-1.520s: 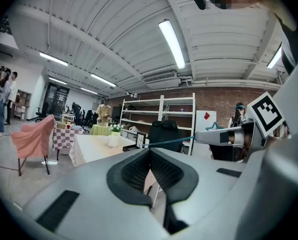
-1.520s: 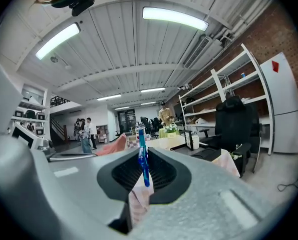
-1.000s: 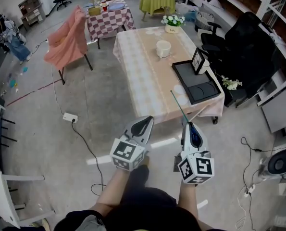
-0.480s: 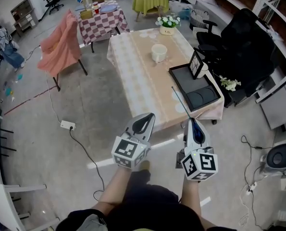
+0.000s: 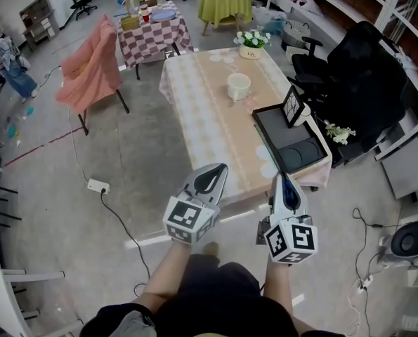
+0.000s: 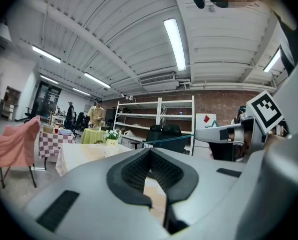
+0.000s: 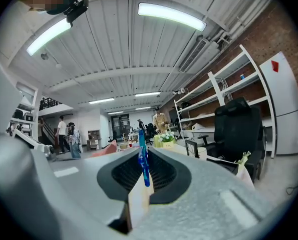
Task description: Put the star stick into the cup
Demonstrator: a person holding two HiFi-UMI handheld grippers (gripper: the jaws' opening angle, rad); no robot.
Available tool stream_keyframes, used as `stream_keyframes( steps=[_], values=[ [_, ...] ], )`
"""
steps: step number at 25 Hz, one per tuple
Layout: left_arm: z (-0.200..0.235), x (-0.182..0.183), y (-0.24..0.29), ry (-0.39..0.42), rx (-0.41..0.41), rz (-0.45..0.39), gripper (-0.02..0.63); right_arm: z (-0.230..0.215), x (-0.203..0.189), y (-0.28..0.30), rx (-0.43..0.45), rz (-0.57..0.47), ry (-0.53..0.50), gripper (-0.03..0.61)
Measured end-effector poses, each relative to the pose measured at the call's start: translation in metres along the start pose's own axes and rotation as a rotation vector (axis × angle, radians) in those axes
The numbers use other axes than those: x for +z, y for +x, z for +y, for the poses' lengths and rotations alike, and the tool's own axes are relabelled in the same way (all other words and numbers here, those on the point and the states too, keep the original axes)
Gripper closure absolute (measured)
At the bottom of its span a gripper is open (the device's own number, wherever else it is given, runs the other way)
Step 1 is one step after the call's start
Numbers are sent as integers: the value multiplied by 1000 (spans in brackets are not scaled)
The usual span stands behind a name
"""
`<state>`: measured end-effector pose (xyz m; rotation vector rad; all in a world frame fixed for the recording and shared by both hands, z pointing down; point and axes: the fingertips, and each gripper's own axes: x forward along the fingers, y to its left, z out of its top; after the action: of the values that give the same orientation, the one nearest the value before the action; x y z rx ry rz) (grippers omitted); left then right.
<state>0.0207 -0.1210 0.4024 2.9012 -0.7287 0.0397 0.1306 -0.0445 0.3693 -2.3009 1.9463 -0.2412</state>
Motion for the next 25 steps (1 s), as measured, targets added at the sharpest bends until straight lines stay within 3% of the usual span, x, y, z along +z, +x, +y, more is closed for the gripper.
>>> stream_keyframes(
  steps=[16, 25],
  values=[
    [2, -13, -5, -3, 10, 35, 604, 5, -6, 4, 24, 20, 2, 557],
    [20, 9, 10, 20, 66, 1, 604, -3, 12, 31, 64, -16, 36, 557]
  ],
)
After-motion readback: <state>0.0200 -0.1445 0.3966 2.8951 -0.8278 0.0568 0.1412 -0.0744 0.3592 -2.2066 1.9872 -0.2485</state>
